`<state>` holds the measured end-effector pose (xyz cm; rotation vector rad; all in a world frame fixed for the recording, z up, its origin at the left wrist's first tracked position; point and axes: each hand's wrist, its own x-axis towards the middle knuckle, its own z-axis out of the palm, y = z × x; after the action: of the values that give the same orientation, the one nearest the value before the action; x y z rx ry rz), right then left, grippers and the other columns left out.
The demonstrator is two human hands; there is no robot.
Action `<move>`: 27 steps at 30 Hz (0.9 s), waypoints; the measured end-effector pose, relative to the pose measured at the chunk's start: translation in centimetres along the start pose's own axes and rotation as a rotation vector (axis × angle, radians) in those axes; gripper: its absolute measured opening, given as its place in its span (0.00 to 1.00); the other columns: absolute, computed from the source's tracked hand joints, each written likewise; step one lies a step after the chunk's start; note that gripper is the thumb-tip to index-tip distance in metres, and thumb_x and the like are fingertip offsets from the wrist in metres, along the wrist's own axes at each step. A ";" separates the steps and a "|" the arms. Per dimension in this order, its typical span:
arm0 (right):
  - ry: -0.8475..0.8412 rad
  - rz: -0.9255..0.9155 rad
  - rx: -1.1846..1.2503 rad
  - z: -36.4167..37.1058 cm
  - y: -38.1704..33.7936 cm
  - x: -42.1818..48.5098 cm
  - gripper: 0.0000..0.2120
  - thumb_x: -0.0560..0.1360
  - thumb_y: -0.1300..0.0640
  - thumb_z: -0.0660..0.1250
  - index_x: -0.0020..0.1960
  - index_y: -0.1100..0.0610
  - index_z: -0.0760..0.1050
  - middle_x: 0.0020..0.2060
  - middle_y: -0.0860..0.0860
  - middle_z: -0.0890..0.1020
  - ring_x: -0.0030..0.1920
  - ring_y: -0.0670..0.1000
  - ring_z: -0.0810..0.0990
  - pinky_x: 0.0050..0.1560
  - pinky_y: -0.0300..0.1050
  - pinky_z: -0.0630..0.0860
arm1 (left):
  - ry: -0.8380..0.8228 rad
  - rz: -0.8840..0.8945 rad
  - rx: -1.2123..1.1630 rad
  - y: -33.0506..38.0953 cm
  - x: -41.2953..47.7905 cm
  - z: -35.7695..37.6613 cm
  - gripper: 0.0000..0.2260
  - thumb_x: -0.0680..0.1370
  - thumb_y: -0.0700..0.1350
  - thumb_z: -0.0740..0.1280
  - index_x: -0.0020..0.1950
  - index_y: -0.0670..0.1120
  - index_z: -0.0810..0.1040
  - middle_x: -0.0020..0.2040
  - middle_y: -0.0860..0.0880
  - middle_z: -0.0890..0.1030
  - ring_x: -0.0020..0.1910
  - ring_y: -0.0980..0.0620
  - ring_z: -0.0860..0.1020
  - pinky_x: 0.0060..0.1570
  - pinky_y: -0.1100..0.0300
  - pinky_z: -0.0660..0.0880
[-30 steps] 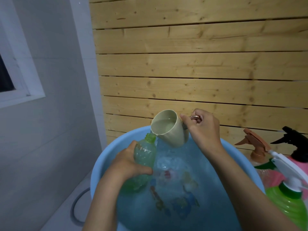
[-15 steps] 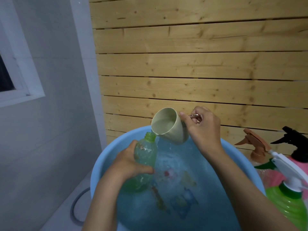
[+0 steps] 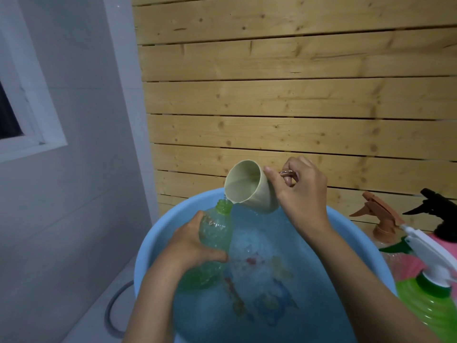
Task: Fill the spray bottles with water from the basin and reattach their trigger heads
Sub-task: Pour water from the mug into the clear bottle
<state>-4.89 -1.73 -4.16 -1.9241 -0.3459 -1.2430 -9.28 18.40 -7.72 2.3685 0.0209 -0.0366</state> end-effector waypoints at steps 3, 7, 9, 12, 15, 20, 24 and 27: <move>0.007 -0.020 -0.010 0.0 0.0 0.0 0.19 0.71 0.56 0.74 0.31 0.55 0.64 0.28 0.41 0.64 0.34 0.50 0.66 0.34 0.38 0.58 | 0.003 0.007 0.007 0.0 -0.1 -0.1 0.29 0.63 0.49 0.79 0.60 0.53 0.69 0.53 0.53 0.78 0.53 0.52 0.76 0.53 0.57 0.75; 0.014 -0.077 -0.035 0.2 0.2 -0.1 0.20 0.71 0.56 0.73 0.31 0.54 0.63 0.28 0.41 0.63 0.35 0.49 0.65 0.36 0.30 0.62 | 0.002 0.015 0.015 0.1 -0.1 -0.1 0.29 0.64 0.49 0.79 0.59 0.54 0.68 0.54 0.54 0.77 0.54 0.53 0.76 0.54 0.57 0.75; 0.027 -0.102 -0.043 0.3 0.2 -0.1 0.19 0.71 0.55 0.72 0.31 0.54 0.62 0.28 0.42 0.63 0.35 0.49 0.65 0.37 0.28 0.62 | 0.006 0.013 0.016 0.0 -0.1 0.0 0.29 0.63 0.49 0.79 0.59 0.53 0.69 0.55 0.53 0.77 0.54 0.52 0.76 0.54 0.56 0.75; 0.048 -0.123 -0.056 0.2 0.2 -0.1 0.18 0.70 0.53 0.71 0.31 0.54 0.63 0.29 0.45 0.65 0.35 0.49 0.65 0.35 0.33 0.59 | 0.002 0.001 0.019 -0.2 0.0 0.0 0.29 0.63 0.48 0.79 0.59 0.53 0.69 0.54 0.53 0.77 0.53 0.52 0.76 0.53 0.56 0.75; 0.052 -0.122 -0.064 0.2 0.3 -0.1 0.17 0.71 0.54 0.71 0.32 0.54 0.64 0.29 0.46 0.66 0.35 0.49 0.65 0.35 0.33 0.59 | 0.008 0.003 0.038 -0.4 0.1 0.0 0.29 0.62 0.48 0.79 0.58 0.52 0.70 0.55 0.51 0.77 0.53 0.51 0.76 0.52 0.56 0.76; 0.050 -0.137 -0.079 0.2 0.3 -0.1 0.17 0.71 0.53 0.71 0.32 0.55 0.64 0.29 0.46 0.67 0.35 0.49 0.65 0.38 0.28 0.61 | 0.019 0.013 0.087 -0.6 0.3 0.1 0.30 0.62 0.49 0.79 0.60 0.53 0.69 0.57 0.51 0.76 0.55 0.50 0.75 0.53 0.56 0.75; 0.054 -0.149 -0.075 0.2 0.3 -0.2 0.17 0.71 0.54 0.71 0.32 0.54 0.64 0.29 0.46 0.67 0.36 0.49 0.65 0.36 0.32 0.59 | 0.019 0.012 0.109 -0.6 0.4 0.1 0.31 0.62 0.49 0.79 0.61 0.54 0.68 0.57 0.51 0.75 0.56 0.50 0.74 0.53 0.56 0.75; 0.062 -0.153 -0.075 0.1 0.2 -0.1 0.17 0.71 0.54 0.71 0.32 0.55 0.64 0.29 0.47 0.68 0.36 0.49 0.65 0.37 0.35 0.56 | 0.016 0.008 0.124 -0.6 0.4 0.1 0.31 0.62 0.49 0.79 0.60 0.53 0.67 0.57 0.50 0.75 0.55 0.49 0.75 0.51 0.58 0.75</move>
<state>-4.72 -1.75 -4.42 -1.9472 -0.4263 -1.4306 -8.93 18.79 -8.23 2.4932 0.0169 -0.0150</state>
